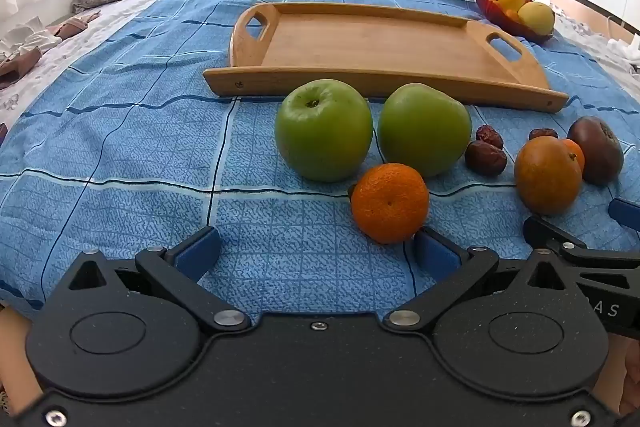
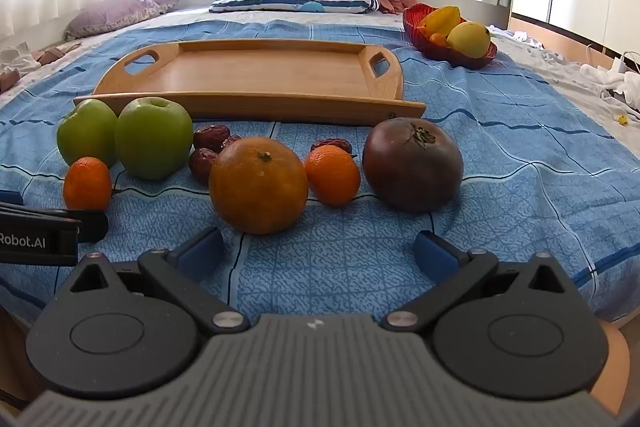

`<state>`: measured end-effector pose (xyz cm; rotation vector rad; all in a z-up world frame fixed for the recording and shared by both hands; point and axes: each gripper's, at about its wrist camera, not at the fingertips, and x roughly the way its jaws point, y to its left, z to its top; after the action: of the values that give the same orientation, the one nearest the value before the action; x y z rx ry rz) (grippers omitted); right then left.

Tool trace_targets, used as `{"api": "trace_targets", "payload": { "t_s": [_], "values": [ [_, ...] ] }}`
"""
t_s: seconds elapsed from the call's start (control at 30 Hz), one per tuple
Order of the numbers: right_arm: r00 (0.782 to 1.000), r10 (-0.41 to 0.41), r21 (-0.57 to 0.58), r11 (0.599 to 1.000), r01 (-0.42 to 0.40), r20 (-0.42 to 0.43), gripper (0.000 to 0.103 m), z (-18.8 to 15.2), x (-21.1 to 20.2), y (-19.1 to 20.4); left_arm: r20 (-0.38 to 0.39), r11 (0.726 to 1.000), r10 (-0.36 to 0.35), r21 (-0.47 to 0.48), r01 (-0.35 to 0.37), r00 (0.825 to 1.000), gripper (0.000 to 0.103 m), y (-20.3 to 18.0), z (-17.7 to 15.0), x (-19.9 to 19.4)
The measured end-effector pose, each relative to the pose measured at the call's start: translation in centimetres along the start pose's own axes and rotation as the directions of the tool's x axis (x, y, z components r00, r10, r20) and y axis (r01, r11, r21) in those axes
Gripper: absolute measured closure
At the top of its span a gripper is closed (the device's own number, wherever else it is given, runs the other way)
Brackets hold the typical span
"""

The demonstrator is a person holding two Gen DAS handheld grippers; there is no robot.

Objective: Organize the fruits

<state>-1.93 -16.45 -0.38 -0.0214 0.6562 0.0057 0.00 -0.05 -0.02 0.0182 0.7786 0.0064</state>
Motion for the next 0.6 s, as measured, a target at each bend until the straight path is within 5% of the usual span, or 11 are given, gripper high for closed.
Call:
{"api": "trace_targets", "payload": {
  "t_s": [0.6],
  "values": [
    [1.000,-0.002,-0.003,1.000,0.002,0.005,0.000,0.02,-0.04,0.07,0.004,1.000,-0.010,-0.005,0.010,1.000,0.000,0.08,0.04,-0.04]
  ]
}}
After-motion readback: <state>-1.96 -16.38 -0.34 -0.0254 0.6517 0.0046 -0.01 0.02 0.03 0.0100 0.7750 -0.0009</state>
